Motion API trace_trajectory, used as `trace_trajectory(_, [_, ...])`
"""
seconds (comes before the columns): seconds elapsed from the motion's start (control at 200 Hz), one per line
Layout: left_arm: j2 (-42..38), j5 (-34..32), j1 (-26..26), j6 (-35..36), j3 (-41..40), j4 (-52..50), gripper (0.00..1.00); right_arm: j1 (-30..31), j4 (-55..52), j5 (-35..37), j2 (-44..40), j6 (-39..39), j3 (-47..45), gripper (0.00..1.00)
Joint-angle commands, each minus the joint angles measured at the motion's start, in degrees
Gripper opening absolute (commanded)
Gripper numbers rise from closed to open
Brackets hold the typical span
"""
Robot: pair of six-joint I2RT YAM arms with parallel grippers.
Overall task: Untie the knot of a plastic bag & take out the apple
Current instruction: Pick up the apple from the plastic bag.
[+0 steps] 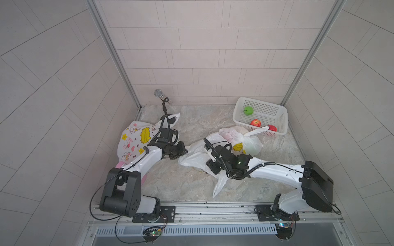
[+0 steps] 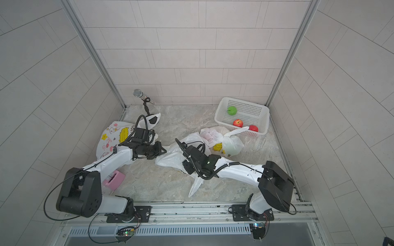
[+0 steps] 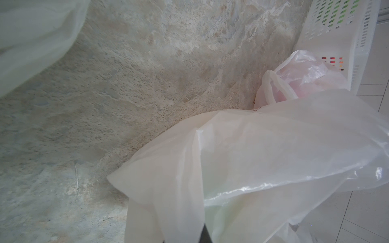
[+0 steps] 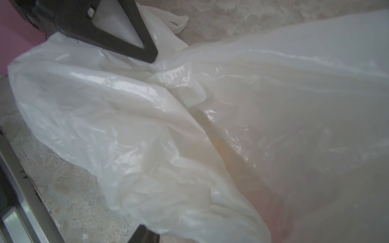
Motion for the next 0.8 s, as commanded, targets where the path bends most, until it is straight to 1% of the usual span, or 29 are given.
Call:
trace_trajectory(0.0, [1.21,1.58,0.0,-0.04,0.94,0.05,0.1,-0.22,-0.27,1.86,3.34,-2.02,3.04,0.52])
trace_trajectory(0.08, [1.15,1.53,-0.04,-0.41,0.56,0.62,0.09,-0.65,-0.18,1.73,5.97,-1.57,4.46,0.57])
trace_trajectory(0.24, [1.65,1.91,-0.02,-0.4,0.46,0.89,0.09,-2.4,1.01,-1.5,10.56,0.37,6.24,0.67])
trace_trajectory(0.325, [2.06,2.11,-0.25,-0.41,0.37,1.06,0.09,-3.31,2.59,-3.19,12.38,1.46,6.34,0.76])
trace_trajectory(0.37, [2.27,2.06,-0.35,-0.57,0.25,1.23,0.09,-3.72,3.3,-4.23,13.19,1.67,6.49,0.83])
trace_trajectory(0.45, [2.55,2.41,-0.36,-0.82,0.09,1.75,0.09,-4.21,3.99,-6.04,14.61,1.76,7.13,0.89])
trace_trajectory(0.565, [2.38,2.28,-0.39,-0.74,0.03,1.6,0.09,-4.48,4.65,-10.93,14.18,1.41,7.21,0.89])
trace_trajectory(0.675, [2.46,2.24,-0.38,-0.51,0.35,1.42,0.09,-4.17,8.15,-17.89,12.08,1.71,3.66,0.87])
trace_trajectory(0.796, [2.64,1.79,-0.2,0.1,0.59,0.63,0.09,-2.45,8.22,-21.24,8.63,1.86,-0.46,0.88])
